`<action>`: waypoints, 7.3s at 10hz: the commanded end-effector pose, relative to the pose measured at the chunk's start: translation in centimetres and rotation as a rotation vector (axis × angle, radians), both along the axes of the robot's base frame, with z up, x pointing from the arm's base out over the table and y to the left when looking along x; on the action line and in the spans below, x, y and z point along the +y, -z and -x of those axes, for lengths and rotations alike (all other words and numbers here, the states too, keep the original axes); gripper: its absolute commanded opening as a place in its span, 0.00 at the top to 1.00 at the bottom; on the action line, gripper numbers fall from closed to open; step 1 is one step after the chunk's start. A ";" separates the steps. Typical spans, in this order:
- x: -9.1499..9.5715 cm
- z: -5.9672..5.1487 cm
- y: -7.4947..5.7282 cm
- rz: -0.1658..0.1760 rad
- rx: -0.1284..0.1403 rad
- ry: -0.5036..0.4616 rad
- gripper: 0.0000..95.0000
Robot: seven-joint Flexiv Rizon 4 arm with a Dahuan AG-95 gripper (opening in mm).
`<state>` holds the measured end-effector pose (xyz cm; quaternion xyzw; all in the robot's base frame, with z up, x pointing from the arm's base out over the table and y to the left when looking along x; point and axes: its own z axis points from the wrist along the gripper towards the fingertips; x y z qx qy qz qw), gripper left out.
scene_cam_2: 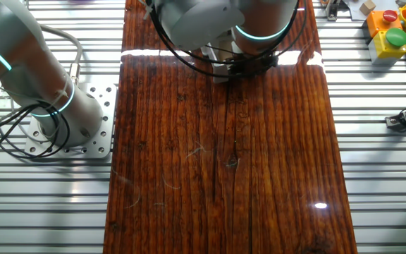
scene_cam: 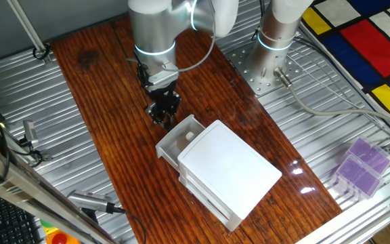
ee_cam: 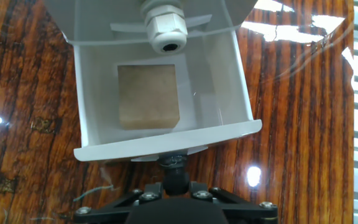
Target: Take something out of a drawer
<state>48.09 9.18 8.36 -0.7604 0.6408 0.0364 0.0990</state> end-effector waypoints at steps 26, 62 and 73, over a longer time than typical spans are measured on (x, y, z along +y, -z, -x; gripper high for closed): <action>-1.3 0.0 0.9 0.038 -0.003 0.026 1.00; 5.7 1.6 -4.6 0.143 0.052 0.031 0.20; 5.7 2.3 -0.1 0.136 0.047 0.017 0.20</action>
